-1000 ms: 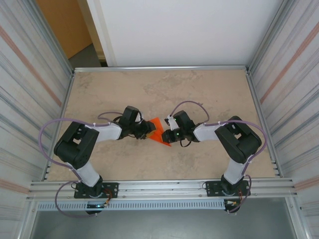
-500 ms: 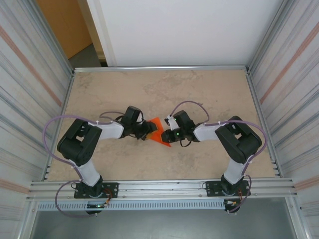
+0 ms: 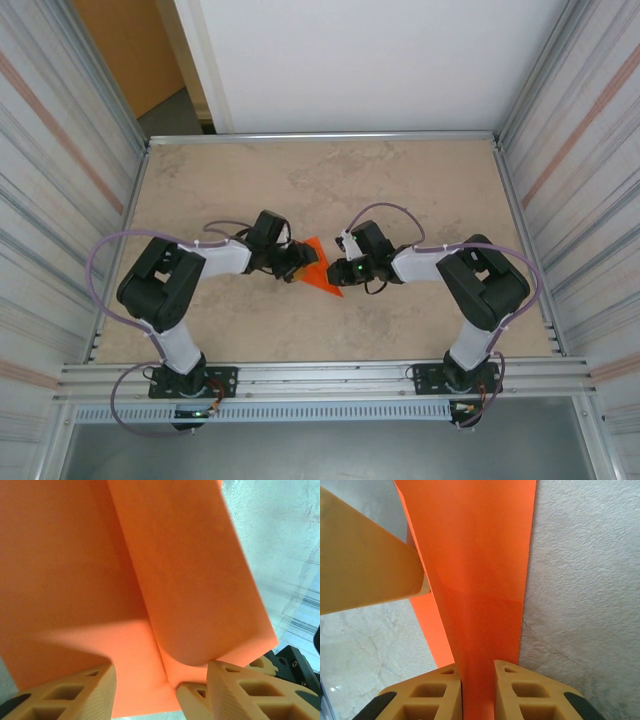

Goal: Fold a paper plane with a square sheet of paper (pick it up from the middle)
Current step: Fourth fold the wing at the center of the table.

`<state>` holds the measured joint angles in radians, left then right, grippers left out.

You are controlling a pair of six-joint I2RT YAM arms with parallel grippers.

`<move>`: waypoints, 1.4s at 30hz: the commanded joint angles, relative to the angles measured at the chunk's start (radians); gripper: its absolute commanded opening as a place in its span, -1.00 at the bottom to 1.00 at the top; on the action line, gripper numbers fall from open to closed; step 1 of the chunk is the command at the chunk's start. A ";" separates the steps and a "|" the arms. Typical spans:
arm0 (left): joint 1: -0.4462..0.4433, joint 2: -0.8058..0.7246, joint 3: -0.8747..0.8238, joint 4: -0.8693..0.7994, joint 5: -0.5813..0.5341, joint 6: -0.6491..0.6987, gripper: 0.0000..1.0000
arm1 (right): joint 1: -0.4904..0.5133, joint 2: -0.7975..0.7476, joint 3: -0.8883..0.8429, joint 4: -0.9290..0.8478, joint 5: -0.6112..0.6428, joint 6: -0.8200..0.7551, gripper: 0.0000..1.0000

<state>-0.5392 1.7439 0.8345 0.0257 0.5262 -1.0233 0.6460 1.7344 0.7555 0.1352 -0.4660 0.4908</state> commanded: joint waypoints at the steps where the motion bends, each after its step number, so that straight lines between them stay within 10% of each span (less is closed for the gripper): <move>1: -0.012 0.038 0.012 -0.106 -0.025 0.027 0.04 | -0.006 -0.009 0.021 -0.025 -0.016 0.030 -0.62; 29: 0.005 -0.070 0.060 -0.044 0.004 0.055 -0.01 | -0.050 0.086 0.046 -0.029 -0.169 0.075 -0.91; 42: 0.014 -0.035 0.044 0.117 0.120 0.074 -0.53 | -0.091 0.116 0.051 -0.002 -0.262 0.121 -0.90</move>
<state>-0.5312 1.6867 0.8700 0.0799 0.5873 -0.9642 0.5636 1.8294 0.7906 0.1452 -0.7025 0.5819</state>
